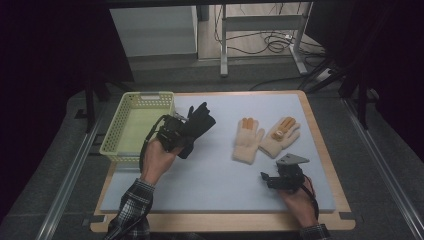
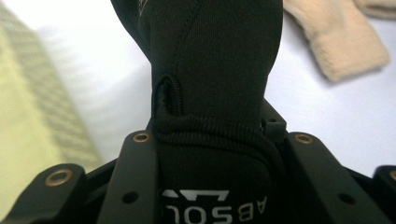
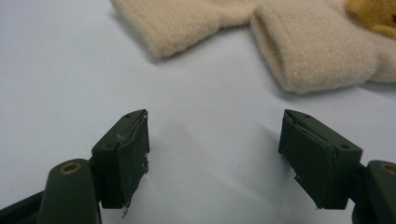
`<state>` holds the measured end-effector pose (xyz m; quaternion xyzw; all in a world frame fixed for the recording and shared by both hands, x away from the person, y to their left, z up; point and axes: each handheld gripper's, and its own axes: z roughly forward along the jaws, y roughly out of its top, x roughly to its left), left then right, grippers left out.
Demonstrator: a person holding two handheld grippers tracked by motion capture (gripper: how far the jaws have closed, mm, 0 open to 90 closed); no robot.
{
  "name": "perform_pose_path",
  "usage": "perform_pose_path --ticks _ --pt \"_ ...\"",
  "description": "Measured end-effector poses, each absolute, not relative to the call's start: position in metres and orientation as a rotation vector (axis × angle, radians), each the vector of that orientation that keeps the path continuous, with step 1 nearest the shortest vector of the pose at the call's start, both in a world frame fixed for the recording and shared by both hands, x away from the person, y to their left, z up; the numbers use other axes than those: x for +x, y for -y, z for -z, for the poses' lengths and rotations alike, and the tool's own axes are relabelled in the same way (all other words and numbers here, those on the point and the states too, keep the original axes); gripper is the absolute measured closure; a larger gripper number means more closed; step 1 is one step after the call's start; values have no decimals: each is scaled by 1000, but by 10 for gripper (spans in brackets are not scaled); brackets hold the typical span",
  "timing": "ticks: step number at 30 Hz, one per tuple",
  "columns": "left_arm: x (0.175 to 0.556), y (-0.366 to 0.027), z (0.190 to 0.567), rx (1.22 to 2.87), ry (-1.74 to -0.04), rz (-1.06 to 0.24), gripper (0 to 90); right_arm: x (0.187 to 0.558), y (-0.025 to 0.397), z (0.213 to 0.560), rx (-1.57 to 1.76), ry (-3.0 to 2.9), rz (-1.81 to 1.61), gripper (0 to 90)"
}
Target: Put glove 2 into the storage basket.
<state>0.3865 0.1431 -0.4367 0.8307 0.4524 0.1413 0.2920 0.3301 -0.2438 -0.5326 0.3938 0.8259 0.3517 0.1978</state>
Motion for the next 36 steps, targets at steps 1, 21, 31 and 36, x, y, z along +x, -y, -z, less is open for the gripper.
perform_pose_path --ticks 1,21,31,36 --pt "388 -147 434 2207 -1217 -386 623 330 244 533 1099 -2311 -984 242" --pt "419 -262 422 2038 -1575 -548 612 330 244 533 1101 -2310 -988 241" --pt "433 -303 449 2038 -1733 -518 607 330 244 533 1101 -2310 -988 241" --pt "444 -311 470 2077 -1799 -463 602 330 244 533 1100 -2310 -988 241"
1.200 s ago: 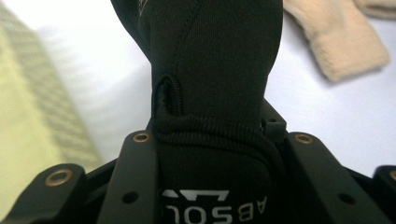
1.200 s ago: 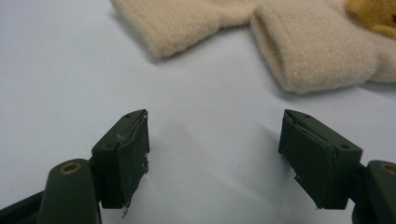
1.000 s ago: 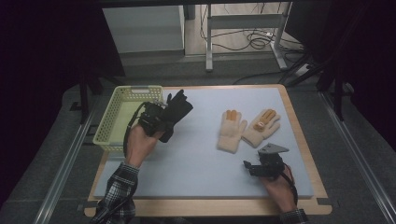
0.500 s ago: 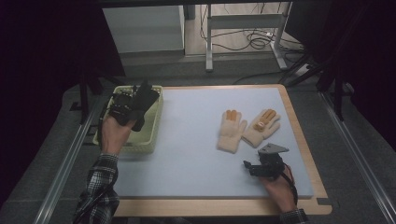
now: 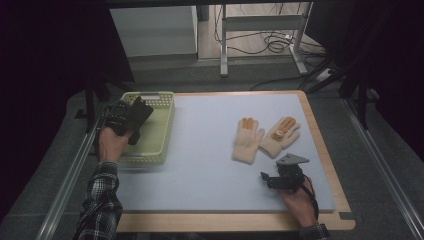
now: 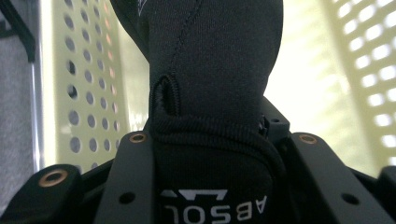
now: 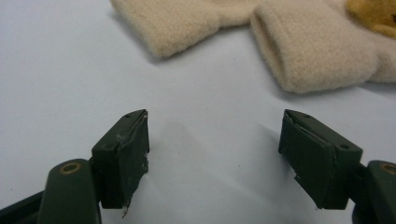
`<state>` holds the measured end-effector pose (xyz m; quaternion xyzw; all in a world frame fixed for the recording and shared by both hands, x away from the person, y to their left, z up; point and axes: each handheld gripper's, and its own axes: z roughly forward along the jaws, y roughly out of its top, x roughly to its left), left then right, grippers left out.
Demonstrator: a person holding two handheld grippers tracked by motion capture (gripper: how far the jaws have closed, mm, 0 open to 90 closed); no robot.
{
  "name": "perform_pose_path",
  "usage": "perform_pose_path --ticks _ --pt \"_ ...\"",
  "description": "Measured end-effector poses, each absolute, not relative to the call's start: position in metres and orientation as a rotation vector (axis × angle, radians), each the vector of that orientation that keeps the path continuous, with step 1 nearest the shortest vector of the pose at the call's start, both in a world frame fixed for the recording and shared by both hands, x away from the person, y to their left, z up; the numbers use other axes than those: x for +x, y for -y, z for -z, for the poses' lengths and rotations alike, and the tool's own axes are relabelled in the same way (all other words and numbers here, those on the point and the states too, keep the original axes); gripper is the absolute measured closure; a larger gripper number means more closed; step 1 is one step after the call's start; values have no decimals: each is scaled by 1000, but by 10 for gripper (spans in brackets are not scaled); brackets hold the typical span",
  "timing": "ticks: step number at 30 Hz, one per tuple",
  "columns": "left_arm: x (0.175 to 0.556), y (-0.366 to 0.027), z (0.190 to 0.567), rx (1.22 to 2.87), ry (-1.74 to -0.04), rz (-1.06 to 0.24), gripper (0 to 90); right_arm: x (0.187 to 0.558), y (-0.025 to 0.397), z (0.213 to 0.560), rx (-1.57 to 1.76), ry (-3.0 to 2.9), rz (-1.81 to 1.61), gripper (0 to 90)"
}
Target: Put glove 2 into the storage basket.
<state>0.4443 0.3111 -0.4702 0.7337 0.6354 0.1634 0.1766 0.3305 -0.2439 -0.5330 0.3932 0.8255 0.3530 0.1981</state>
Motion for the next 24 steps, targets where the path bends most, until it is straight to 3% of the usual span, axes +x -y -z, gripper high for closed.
perform_pose_path --ticks 13,19,20,22,24 --pt "470 -316 496 2180 -1889 -430 546 330 244 533 1101 -2310 -989 241" --pt "475 -316 502 2232 -1889 -472 284 330 244 533 1101 -2310 -990 241" --pt "476 -318 503 2227 -1893 -466 284 330 244 533 1101 -2310 -990 241" --pt "474 -321 501 2197 -1883 -437 166 330 244 533 1101 -2310 -990 241" --pt "473 -321 498 2191 -1866 -408 114 330 244 533 1101 -2309 -990 241"
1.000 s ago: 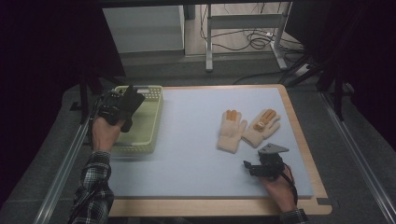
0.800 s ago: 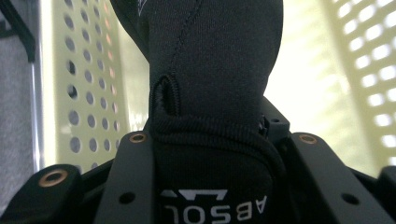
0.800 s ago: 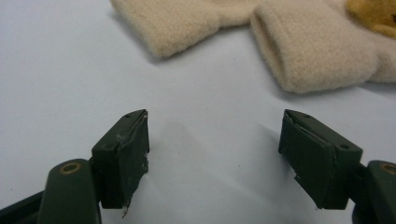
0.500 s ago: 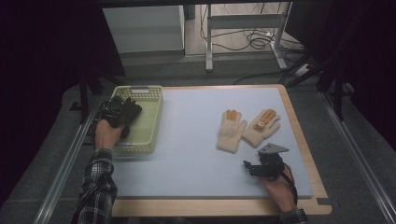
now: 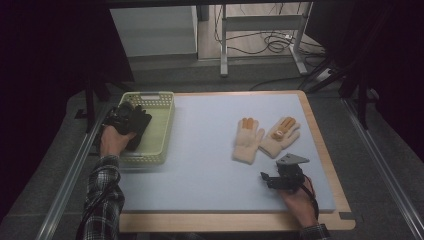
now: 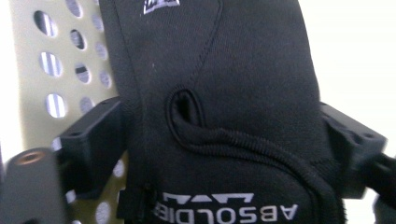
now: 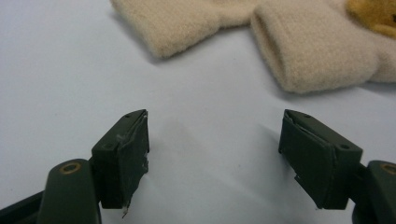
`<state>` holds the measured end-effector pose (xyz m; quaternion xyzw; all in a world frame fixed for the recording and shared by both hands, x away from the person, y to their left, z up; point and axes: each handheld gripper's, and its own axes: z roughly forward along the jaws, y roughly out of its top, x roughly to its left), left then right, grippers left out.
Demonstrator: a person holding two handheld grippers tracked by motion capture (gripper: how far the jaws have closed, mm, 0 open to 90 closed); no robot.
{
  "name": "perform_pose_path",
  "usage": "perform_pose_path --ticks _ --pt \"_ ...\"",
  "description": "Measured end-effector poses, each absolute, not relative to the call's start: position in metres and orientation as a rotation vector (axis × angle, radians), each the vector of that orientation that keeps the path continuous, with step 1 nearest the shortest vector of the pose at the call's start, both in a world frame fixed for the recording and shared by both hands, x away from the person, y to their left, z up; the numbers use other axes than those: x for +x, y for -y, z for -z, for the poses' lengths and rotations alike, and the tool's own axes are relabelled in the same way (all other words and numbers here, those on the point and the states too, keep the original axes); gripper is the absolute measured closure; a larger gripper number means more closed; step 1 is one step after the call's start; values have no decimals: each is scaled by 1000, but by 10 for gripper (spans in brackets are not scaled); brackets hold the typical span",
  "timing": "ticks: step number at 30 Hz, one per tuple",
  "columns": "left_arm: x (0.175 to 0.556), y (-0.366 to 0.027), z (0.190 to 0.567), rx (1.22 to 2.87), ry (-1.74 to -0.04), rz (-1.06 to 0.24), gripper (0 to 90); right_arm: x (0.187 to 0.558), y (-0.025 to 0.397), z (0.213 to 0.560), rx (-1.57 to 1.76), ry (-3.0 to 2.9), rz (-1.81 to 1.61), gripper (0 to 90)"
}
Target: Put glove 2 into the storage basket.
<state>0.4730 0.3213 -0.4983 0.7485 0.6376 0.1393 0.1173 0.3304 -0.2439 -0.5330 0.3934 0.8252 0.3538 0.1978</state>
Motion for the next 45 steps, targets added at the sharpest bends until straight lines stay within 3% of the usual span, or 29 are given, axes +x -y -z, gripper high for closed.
perform_pose_path --ticks 6,28,45 --pt "468 -321 494 2203 -1837 -396 34 330 244 533 1100 -2310 -989 241" --pt "434 -331 472 2028 -1590 -403 22 330 244 533 1100 -2309 -988 241" --pt "395 -291 458 2009 -1309 -440 18 330 244 533 1103 -2311 -985 240"
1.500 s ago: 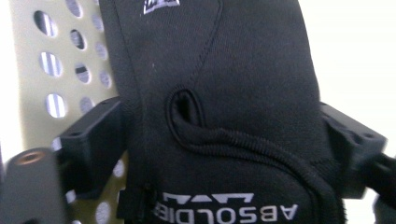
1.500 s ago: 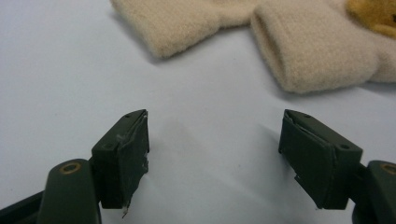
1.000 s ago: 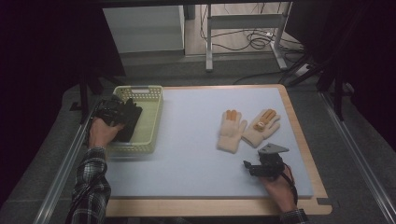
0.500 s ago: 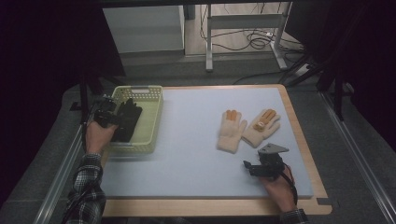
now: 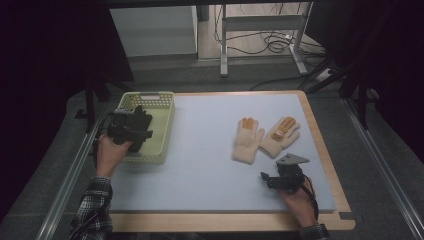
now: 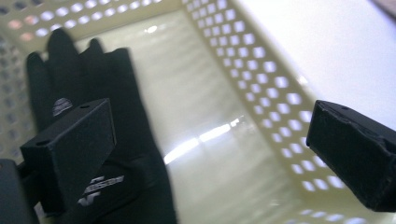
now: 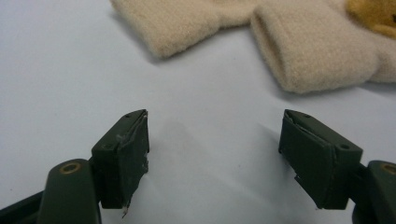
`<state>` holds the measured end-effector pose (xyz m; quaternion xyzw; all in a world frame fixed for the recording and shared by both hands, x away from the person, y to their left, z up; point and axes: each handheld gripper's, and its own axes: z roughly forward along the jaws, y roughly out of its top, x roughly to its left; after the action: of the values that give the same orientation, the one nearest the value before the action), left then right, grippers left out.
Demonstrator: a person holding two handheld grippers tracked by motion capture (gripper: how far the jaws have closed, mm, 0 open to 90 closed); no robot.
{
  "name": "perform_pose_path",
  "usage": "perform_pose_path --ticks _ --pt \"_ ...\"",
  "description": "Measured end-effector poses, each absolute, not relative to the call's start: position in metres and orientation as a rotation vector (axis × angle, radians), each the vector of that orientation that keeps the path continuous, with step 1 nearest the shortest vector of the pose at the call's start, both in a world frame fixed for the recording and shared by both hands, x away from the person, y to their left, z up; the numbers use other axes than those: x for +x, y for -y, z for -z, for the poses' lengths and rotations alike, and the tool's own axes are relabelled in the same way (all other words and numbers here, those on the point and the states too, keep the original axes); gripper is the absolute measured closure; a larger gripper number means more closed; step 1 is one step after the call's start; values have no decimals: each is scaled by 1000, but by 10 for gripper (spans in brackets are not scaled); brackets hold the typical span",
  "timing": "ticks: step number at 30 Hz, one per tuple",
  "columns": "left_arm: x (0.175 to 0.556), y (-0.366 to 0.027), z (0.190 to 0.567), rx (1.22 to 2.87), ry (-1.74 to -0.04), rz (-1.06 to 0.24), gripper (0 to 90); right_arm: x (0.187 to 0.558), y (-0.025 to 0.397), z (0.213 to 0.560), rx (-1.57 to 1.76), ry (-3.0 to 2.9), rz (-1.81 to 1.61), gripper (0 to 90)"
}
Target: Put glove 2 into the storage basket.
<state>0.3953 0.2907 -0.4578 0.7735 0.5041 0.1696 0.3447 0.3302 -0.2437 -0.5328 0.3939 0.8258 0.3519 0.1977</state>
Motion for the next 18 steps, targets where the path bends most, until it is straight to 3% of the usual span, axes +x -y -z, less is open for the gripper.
perform_pose_path --ticks 18 --pt "347 -218 457 2031 -1005 -415 17 330 244 533 1102 -2311 -985 240"
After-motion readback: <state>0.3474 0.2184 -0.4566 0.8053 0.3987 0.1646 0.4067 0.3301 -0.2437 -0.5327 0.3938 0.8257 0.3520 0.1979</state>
